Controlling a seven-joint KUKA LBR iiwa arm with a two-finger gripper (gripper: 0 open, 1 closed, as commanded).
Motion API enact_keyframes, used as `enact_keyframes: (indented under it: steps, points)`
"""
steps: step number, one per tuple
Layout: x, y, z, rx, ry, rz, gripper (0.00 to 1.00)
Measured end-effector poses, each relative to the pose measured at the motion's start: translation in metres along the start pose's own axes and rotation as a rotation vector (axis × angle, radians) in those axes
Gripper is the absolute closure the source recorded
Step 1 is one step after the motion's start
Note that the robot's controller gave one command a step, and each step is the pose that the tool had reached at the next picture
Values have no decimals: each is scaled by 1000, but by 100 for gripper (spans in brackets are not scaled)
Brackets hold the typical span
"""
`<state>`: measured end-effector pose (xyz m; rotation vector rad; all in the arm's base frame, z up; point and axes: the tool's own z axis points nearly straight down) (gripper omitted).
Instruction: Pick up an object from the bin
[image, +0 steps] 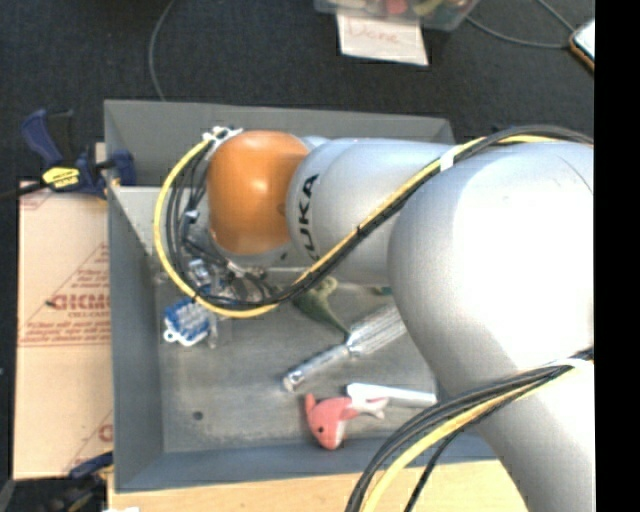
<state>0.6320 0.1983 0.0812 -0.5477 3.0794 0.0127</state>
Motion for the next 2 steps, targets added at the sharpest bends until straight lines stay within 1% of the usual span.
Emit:
enact_keyframes:
  steps: [1, 2]
  points:
    - [2, 0, -25, 0, 9, 1, 100]
    - [-1, 0, -67, 1, 1, 3, 100]
